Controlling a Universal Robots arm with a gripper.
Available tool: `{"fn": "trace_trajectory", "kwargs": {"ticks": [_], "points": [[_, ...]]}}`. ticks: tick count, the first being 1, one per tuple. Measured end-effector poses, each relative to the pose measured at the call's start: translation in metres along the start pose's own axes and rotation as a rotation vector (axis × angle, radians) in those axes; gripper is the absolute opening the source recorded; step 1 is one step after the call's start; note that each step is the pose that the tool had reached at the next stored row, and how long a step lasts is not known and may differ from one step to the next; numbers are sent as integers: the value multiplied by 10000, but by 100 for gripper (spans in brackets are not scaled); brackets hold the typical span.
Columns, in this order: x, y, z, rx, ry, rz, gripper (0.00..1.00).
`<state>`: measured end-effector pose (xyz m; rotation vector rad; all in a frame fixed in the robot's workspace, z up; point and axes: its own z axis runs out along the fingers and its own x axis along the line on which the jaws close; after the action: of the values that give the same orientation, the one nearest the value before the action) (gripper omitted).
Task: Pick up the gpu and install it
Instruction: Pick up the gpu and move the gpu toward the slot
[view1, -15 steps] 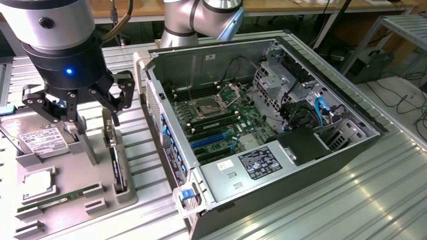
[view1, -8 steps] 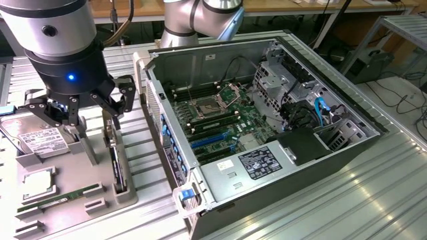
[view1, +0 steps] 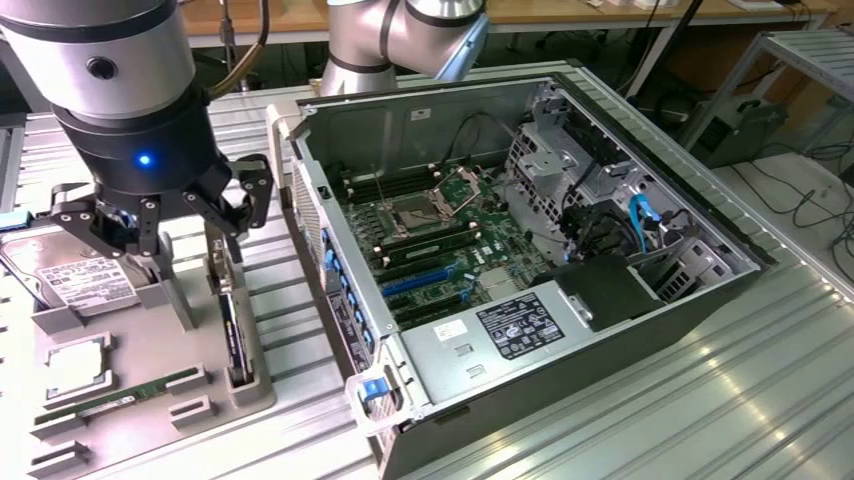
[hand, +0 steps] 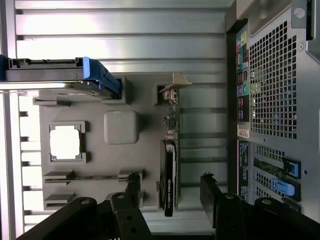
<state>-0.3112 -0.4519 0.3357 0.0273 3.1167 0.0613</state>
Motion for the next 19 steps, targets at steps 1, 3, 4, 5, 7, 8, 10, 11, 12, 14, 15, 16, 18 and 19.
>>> {"fn": "trace_trajectory", "kwargs": {"ticks": [1,3,4,5,7,8,10,11,12,14,15,16,18,19], "points": [[-1,-11,0,-1,0,0,60],[-5,-31,10,-16,-3,0,60],[-10,-32,21,-14,1,1,60],[-14,-32,31,-15,1,1,60],[-19,-34,57,-16,-1,-2,60],[-19,-35,68,-15,0,-4,60],[-19,-37,84,-16,4,-12,60],[-19,-38,92,-16,6,-16,60],[-19,-39,101,-16,6,-20,60],[-18,-41,128,-17,7,-32,60],[-18,-41,139,-17,7,-34,60],[-18,-42,147,-17,7,-35,60],[-17,-43,162,-17,7,-38,60],[-17,-43,171,-17,8,-39,60]]}}
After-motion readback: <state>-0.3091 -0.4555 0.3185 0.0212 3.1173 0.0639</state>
